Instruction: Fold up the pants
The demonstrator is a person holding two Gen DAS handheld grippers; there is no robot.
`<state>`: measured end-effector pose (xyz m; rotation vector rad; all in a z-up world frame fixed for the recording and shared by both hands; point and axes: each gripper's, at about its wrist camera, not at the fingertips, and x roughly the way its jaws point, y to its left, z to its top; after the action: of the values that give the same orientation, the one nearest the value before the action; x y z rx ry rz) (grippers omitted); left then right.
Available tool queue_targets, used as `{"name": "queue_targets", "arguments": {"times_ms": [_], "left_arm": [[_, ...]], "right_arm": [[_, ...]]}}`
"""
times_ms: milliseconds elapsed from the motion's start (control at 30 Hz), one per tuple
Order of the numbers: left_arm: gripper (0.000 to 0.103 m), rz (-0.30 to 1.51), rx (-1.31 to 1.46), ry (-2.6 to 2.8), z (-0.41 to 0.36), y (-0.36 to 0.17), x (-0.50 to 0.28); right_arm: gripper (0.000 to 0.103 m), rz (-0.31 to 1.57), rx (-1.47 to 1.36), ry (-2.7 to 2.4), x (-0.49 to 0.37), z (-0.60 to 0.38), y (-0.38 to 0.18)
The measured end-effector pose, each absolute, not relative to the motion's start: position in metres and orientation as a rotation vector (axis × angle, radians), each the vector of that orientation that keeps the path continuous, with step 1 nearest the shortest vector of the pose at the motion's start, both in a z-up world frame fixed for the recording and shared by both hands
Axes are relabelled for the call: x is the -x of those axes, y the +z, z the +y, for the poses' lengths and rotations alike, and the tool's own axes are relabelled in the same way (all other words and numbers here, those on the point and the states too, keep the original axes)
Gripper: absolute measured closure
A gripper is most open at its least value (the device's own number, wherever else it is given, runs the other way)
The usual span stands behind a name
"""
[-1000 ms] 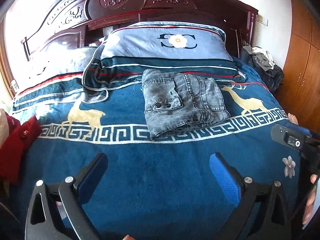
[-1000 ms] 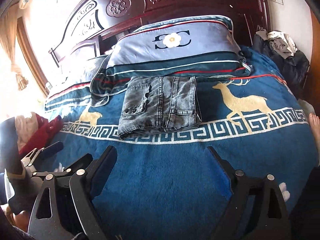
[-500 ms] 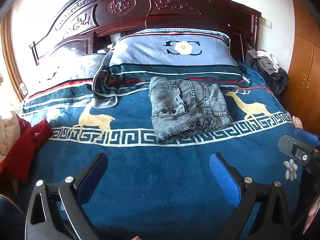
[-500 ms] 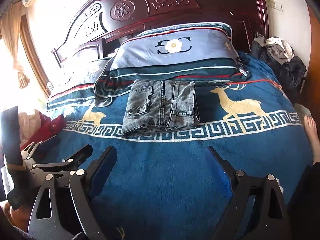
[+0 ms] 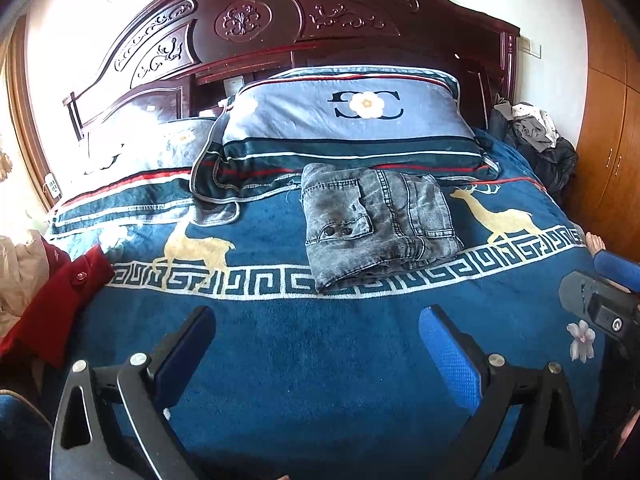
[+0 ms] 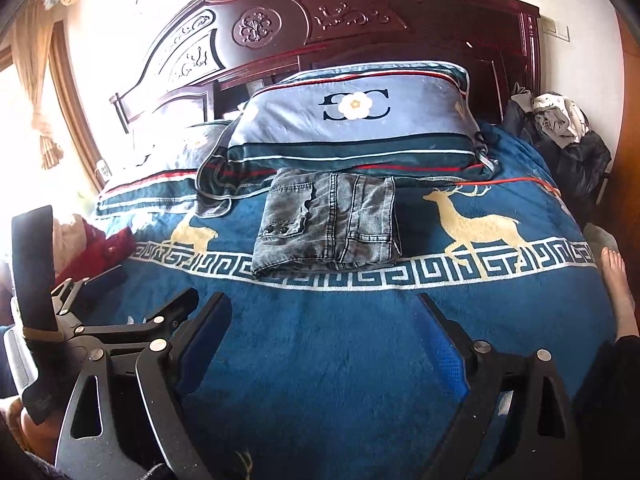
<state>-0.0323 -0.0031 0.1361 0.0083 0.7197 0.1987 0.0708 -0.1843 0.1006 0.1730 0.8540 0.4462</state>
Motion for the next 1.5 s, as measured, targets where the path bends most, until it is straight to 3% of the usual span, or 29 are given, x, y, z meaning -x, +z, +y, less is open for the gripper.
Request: {"name": "queue_targets", "arguments": {"times_ms": [1500], "left_arm": [[0.000, 0.732, 0.051, 0.194, 0.002, 0.137, 0.029]], "right_arm": [[0.012, 0.829, -0.189, 0.437, -0.075, -0.181, 0.112]]}}
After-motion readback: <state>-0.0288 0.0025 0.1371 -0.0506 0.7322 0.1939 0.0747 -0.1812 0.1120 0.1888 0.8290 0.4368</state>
